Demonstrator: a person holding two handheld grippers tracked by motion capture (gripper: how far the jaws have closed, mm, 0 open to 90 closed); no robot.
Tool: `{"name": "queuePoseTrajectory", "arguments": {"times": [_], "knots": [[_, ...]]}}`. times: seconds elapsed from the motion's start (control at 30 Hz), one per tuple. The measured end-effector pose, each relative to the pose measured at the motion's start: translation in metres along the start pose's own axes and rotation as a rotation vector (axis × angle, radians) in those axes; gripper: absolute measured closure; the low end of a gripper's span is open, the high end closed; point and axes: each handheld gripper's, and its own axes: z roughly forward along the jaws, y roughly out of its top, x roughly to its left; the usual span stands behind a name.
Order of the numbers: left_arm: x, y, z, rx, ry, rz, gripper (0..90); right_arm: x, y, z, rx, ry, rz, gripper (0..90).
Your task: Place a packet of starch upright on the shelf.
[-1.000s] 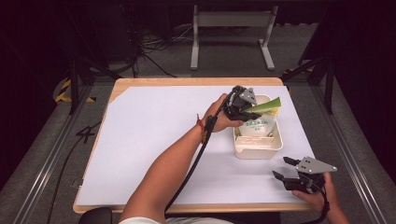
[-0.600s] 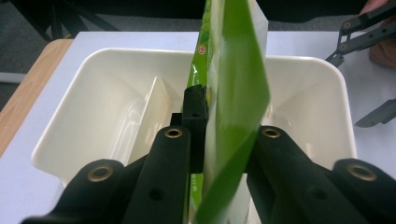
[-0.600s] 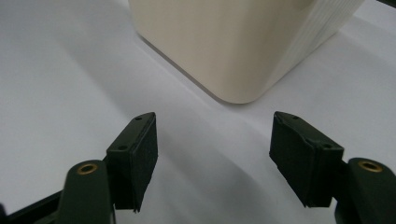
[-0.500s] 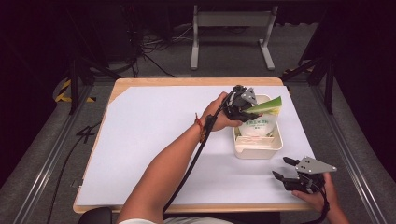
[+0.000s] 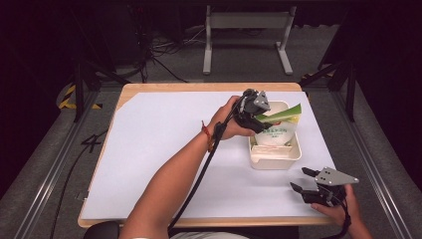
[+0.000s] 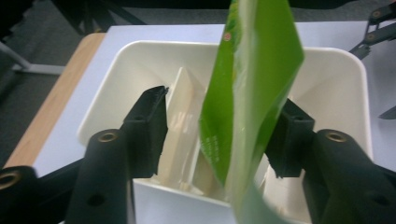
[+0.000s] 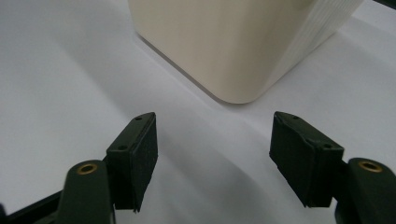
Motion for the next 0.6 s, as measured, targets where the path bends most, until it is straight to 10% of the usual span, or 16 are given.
{"name": "queuePoseTrajectory", "arguments": {"times": [0.6], "knots": [[-0.001,-0.015,-0.031,0.009,0.100,-0.001,21.7,0.000,0.000,-0.001,-0.009,-0.007,0.006,31.9]]}}
